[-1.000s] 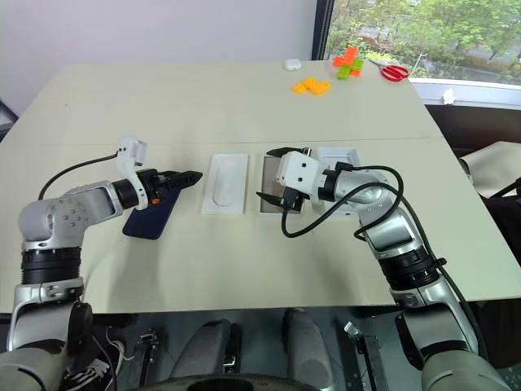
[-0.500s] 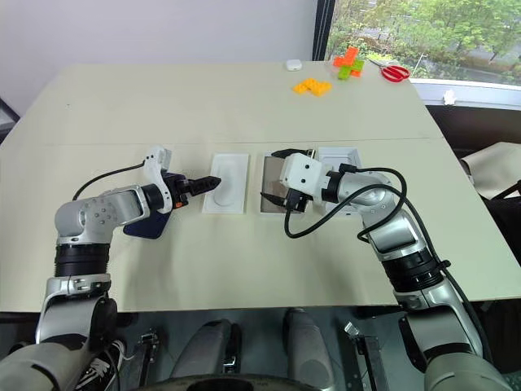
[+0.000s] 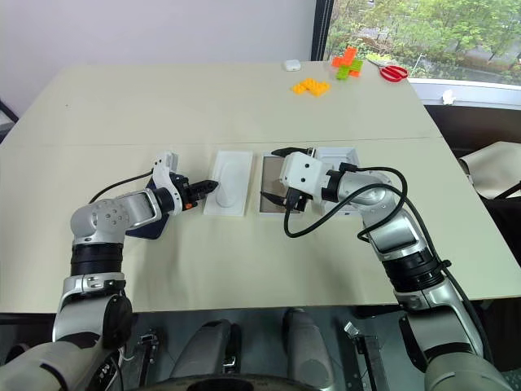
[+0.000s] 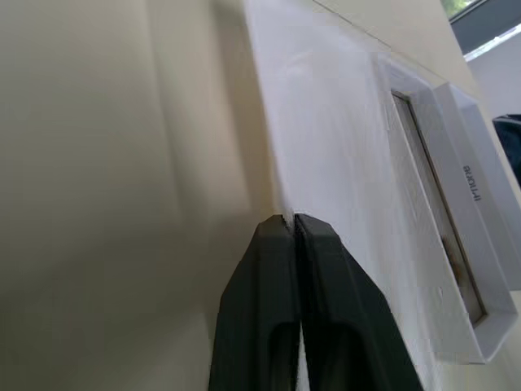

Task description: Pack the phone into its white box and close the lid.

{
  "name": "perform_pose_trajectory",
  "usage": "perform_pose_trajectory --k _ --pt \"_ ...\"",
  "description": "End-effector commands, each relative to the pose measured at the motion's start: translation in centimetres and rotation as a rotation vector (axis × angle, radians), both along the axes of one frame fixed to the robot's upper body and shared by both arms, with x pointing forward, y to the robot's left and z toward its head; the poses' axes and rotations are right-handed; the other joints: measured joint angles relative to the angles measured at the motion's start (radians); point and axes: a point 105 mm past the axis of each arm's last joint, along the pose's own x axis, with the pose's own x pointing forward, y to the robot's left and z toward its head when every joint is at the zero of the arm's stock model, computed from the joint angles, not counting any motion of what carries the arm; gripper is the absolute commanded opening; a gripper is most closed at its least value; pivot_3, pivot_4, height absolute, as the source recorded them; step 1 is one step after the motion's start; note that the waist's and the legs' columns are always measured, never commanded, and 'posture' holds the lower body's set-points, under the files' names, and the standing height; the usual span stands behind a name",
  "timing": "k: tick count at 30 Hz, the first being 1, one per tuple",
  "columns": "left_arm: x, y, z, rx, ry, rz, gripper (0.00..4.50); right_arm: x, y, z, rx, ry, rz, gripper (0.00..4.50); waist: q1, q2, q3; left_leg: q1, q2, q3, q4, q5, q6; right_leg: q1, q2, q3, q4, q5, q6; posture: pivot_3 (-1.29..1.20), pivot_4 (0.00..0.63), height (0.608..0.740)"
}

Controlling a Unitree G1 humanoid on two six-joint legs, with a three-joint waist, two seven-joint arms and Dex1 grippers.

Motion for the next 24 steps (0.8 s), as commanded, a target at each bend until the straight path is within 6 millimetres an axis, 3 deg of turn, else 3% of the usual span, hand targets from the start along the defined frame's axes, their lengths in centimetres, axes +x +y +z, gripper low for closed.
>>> perform_pose_trajectory --k 1,5,9,14,21,24 --pt "0.3 0.8 1.9 -0.055 -0.044 0.023 0.06 0.0 -1.0 2.0 0.031 -0.060 -0.021 4.50 0.001 0.000 0.000 0.000 0.000 0.000 0.000 0.000 0.000 0.000 0.000 0.000 0.000 0.000 0.000 0.00 0.150 0.740" --pt "0.0 1.6 3.3 -0.125 -0.045 0.039 0.06 0.0 -2.3 1.9 0.058 -0.020 -0.044 4.50 0.002 0.000 0.000 0.000 0.000 0.000 0.000 0.000 0.000 0.000 0.000 0.000 -0.001 0.000 0.000 0.00 0.150 0.740" --pt "-0.4 1.5 6.2 -0.076 -0.139 0.035 0.06 -1.1 -6.7 1.2 0.075 0.107 -0.066 4.50 0.009 0.000 0.000 -0.002 -0.001 -0.004 0.000 0.000 0.000 0.001 -0.001 -0.002 -0.003 0.000 0.000 0.00 0.150 0.740" --pt "-0.3 -0.9 8.2 -0.084 -0.154 0.068 0.06 -3.1 -8.6 1.2 0.090 0.245 -0.020 4.50 0.007 -0.001 0.000 -0.001 -0.002 -0.004 0.000 -0.001 0.001 0.004 -0.003 -0.002 -0.005 0.001 0.002 0.00 0.150 0.740" --pt "-0.5 -6.8 7.1 -0.014 -0.069 0.020 0.06 -2.6 -10.0 1.6 0.085 0.237 -0.064 4.50 0.001 -0.001 0.001 0.001 -0.001 -0.003 0.000 0.000 0.000 0.005 0.001 -0.001 -0.005 0.001 0.003 0.00 0.150 0.740" --pt "-0.2 -8.0 6.5 0.003 -0.057 0.041 0.06 -2.5 -9.9 1.3 0.078 0.234 -0.066 4.50 0.001 -0.001 0.001 0.001 -0.002 -0.003 0.000 0.001 -0.002 0.005 0.002 -0.001 -0.005 0.001 0.003 0.00 0.150 0.740"
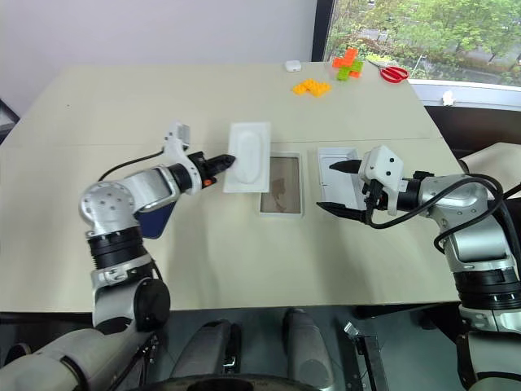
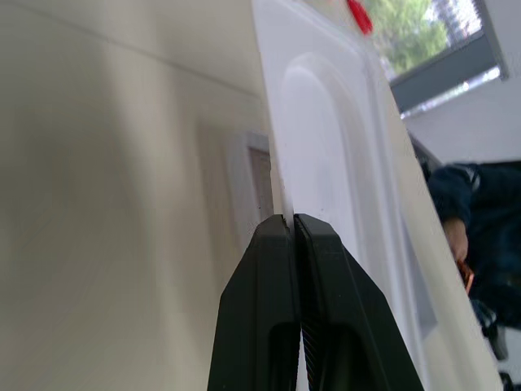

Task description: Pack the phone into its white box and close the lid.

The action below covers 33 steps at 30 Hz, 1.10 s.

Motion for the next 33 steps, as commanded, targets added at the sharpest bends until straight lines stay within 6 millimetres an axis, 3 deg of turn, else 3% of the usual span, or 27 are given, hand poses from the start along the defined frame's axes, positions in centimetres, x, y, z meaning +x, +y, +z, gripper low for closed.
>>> perform_pose_trajectory --k 1,4,18,33 --pt "0.5 -1.0 1.0 0.001 -0.041 0.032 0.06 0.1 0.0 1.1 -0.004 -0.061 -0.004 4.50 -0.001 0.000 0.000 0.000 0.000 0.000 0.000 0.000 0.000 0.000 0.000 0.000 0.000 0.000 0.000 0.00 0.150 0.740" --pt "0.3 -2.3 -0.7 0.035 0.024 0.022 0.06 0.2 0.1 1.1 0.002 -0.063 -0.009 4.50 0.002 0.000 0.000 0.000 0.000 0.000 0.000 0.000 0.000 0.000 0.000 0.000 0.000 0.000 0.000 0.00 0.150 0.740" --pt "0.4 -5.3 -2.6 0.132 0.063 -0.018 0.06 0.3 0.1 0.9 -0.018 -0.081 -0.021 4.50 0.003 0.000 0.000 -0.001 -0.001 0.000 0.000 0.000 0.000 0.000 0.000 0.001 -0.001 0.000 0.000 0.00 0.150 0.740" --pt "0.9 -5.4 -2.8 0.143 0.064 0.026 0.06 0.8 -0.3 1.0 -0.029 -0.101 -0.046 4.50 0.002 0.000 0.000 0.000 -0.001 0.001 0.000 0.000 0.000 0.000 0.000 0.001 -0.001 0.000 0.000 0.00 0.150 0.740"
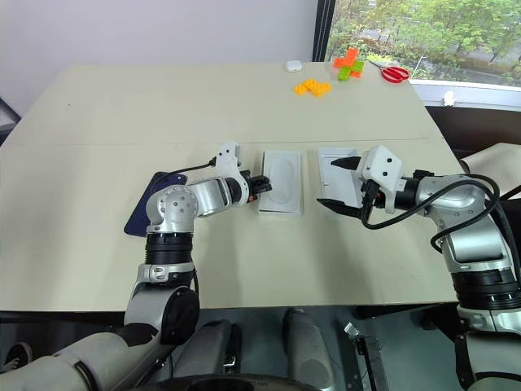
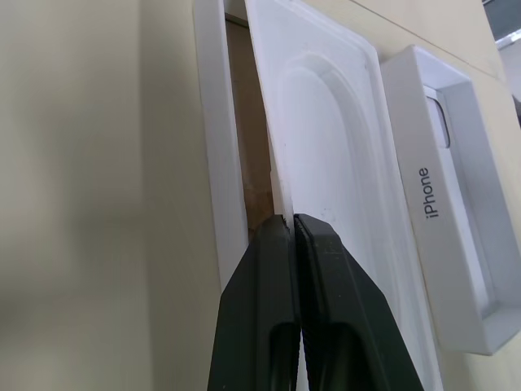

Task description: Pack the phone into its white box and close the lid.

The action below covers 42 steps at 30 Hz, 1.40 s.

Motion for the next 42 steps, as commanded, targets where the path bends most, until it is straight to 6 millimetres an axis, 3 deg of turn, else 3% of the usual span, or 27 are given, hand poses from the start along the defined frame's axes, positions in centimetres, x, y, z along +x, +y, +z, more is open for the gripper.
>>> perform_pose_trajectory --k 1,13,14,15,21,37,42 --pt "0.3 0.0 1.1 0.018 -0.044 0.009 0.06 0.2 0.0 1.1 -0.003 -0.052 0.000 4.50 0.000 0.000 0.000 0.000 0.000 0.000 0.000 0.000 0.000 0.000 0.000 0.000 0.000 0.000 0.000 0.00 0.150 0.740" --pt "0.0 -0.4 1.4 -0.014 -0.046 0.009 0.06 0.5 0.3 1.0 -0.011 -0.067 0.006 4.50 0.000 0.000 0.000 0.000 0.000 0.000 0.000 0.000 0.000 0.000 0.000 0.000 0.000 0.000 0.000 0.00 0.150 0.740" --pt "-0.1 -0.5 1.4 -0.027 -0.045 0.005 0.67 0.5 0.3 1.0 -0.014 -0.069 0.005 4.50 0.000 0.000 0.000 0.000 0.000 0.000 0.000 0.000 0.000 0.000 0.000 0.000 0.000 0.000 0.000 0.00 0.150 0.740" --pt "-0.1 -0.6 1.5 -0.029 -0.047 0.000 0.94 0.5 0.3 1.0 -0.014 -0.069 0.005 4.50 0.000 0.000 0.000 0.000 0.000 0.000 0.000 0.000 0.000 0.000 0.000 0.000 0.000 0.000 0.000 0.00 0.150 0.740" --pt "-0.4 -0.7 2.1 -0.001 -0.075 -0.045 3.80 0.5 0.4 0.9 -0.009 -0.067 0.008 4.50 0.000 0.000 0.000 0.000 0.000 0.000 0.000 0.000 0.000 0.000 0.000 0.000 0.000 0.000 0.000 0.00 0.150 0.740" --pt "-1.6 -1.0 6.5 -0.055 -0.165 -0.174 3.80 0.9 0.8 0.8 -0.001 -0.078 0.013 4.50 0.000 0.000 0.000 0.000 0.000 0.000 0.000 0.000 0.000 0.000 0.000 0.000 0.000 0.000 0.000 0.00 0.150 0.740" --pt "-2.1 -0.8 6.9 -0.045 -0.170 -0.201 3.80 0.9 0.9 0.9 -0.001 -0.080 0.017 4.50 0.000 0.000 0.000 0.000 0.000 0.000 0.000 0.000 0.000 0.000 0.000 0.000 0.000 0.000 0.000 0.00 0.150 0.740"
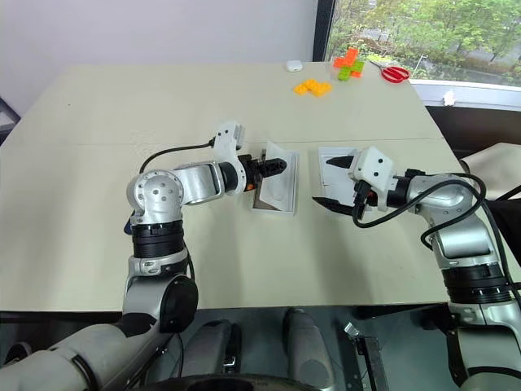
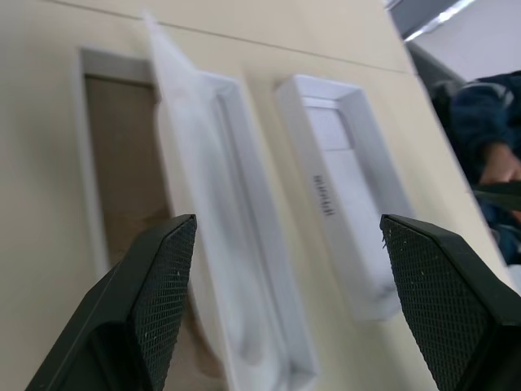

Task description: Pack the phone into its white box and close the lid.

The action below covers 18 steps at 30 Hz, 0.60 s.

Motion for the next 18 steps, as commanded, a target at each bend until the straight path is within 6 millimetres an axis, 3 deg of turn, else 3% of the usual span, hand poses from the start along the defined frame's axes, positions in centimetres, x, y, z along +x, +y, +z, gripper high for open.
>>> perform_pose_trajectory --k 1,7,12,15,18 --pt "-0.5 0.0 1.7 0.005 -0.071 -0.032 3.80 0.1 0.2 1.2 0.010 -0.052 0.010 4.50 0.000 0.000 0.000 0.000 0.000 0.000 0.000 0.000 0.000 0.000 0.000 0.000 0.000 0.000 0.000 0.00 0.150 0.740" --pt "-0.3 0.8 1.7 -0.015 -0.092 0.000 3.80 0.2 0.2 1.1 0.008 -0.051 0.008 4.50 0.000 0.000 0.000 0.000 0.000 0.000 0.000 0.000 0.000 0.000 0.000 0.000 0.000 0.000 0.000 0.00 0.150 0.740" --pt "0.4 0.3 0.7 -0.037 -0.081 0.027 3.80 0.3 0.3 1.2 0.008 -0.053 0.007 4.50 0.001 0.000 0.000 0.000 0.000 0.000 0.000 0.000 0.000 0.000 0.000 0.000 0.000 0.000 0.000 0.00 0.150 0.740" --pt "0.8 -0.3 -1.5 0.000 -0.035 0.039 2.96 0.7 0.3 1.2 -0.013 -0.078 -0.006 4.50 0.001 0.000 0.000 0.000 -0.001 0.000 0.000 0.000 0.000 0.000 0.000 0.000 0.000 0.000 0.000 0.00 0.150 0.740" --pt "1.0 -0.5 -3.1 0.046 -0.003 0.028 1.44 0.9 0.3 1.3 -0.019 -0.084 -0.007 4.50 0.001 0.000 0.000 0.000 -0.001 0.000 0.000 0.000 0.000 0.000 0.000 0.000 0.000 0.000 0.000 0.00 0.150 0.740"
